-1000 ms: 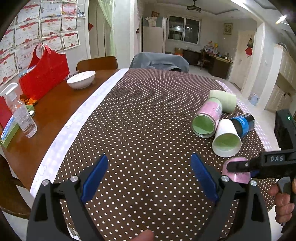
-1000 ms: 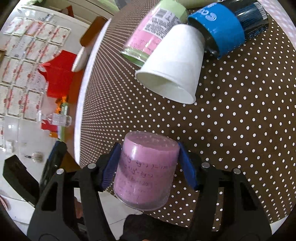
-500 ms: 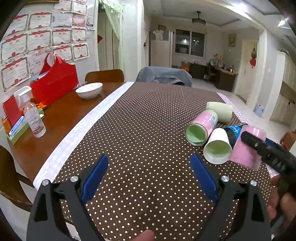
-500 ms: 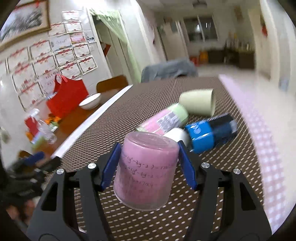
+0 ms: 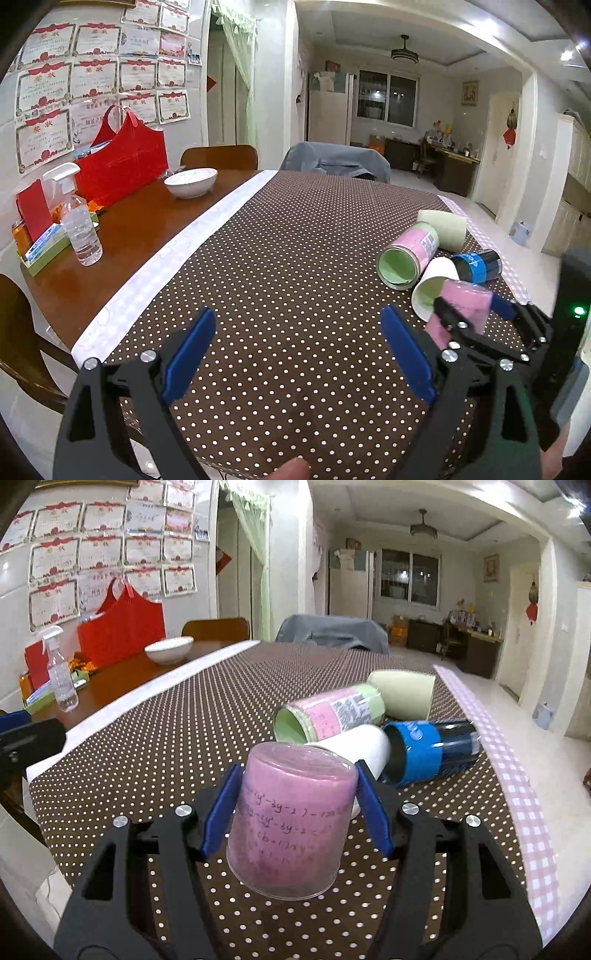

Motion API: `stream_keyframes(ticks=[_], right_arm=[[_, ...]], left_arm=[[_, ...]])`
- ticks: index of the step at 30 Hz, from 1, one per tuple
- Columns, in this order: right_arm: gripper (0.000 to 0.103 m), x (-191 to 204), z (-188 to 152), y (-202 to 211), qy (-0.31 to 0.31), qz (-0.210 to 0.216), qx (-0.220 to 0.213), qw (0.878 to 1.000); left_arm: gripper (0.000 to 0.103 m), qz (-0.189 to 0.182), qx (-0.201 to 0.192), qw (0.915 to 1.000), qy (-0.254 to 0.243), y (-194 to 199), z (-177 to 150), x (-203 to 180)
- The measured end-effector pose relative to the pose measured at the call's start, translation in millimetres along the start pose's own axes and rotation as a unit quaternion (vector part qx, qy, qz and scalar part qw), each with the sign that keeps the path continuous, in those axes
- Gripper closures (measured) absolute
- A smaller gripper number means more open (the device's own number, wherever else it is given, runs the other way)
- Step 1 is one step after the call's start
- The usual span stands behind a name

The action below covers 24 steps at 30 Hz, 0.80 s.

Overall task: Flip cup upside down
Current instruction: 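Lift the pink cup with the right tool and rotate it over, then lower the pink cup rim-down onto the table and open the right tool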

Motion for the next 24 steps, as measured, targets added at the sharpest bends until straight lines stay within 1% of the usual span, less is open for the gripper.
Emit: stream_keyframes(ticks=[7, 12, 13, 15, 18, 21, 24], right_arm=[[0.041, 1, -6, -13, 0.002, -0.01, 0.028, 1.0], [0.04, 0, -17, -9, 0.001, -0.002, 0.041, 0.999], [0.038, 0, -19, -7, 0.001, 0.0, 0.043, 0.999], [0.022, -2, -22, -2, -0.003, 0.003, 0.042, 0.999], [0.013, -7, -24, 7, -0.017, 0.016, 0.042, 0.999], [0.006, -11, -21, 15, -0.033, 0.027, 0.037, 0.998], [0.006, -17, -14, 26, -0.045, 0.035, 0.029, 0.998]], left_arm=[[0.014, 0.003, -0.004, 1.0, 0.001, 2, 1, 3], [0.014, 0.002, -0.004, 1.0, -0.003, 3, 1, 0], [0.014, 0.002, -0.004, 1.0, -0.005, 3, 1, -1], [0.014, 0.001, -0.004, 1.0, -0.007, 4, 1, -5], [0.014, 0.0, -0.006, 0.9999, -0.012, 6, 2, -9], [0.014, -0.001, -0.007, 0.9998, -0.016, 9, 3, -14], [0.014, -0.003, -0.011, 0.9997, -0.021, 14, 5, -19]])
Point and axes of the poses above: each gripper's, at about its wrist camera, not at the fingertips, and y roughly against the way its jaws point, x to its left, z to its top, the point moved 5 cm from there along -y, roughly the way its jaws point, and after that the axes turned 7 degrees about -z, right-handed, at the moved point
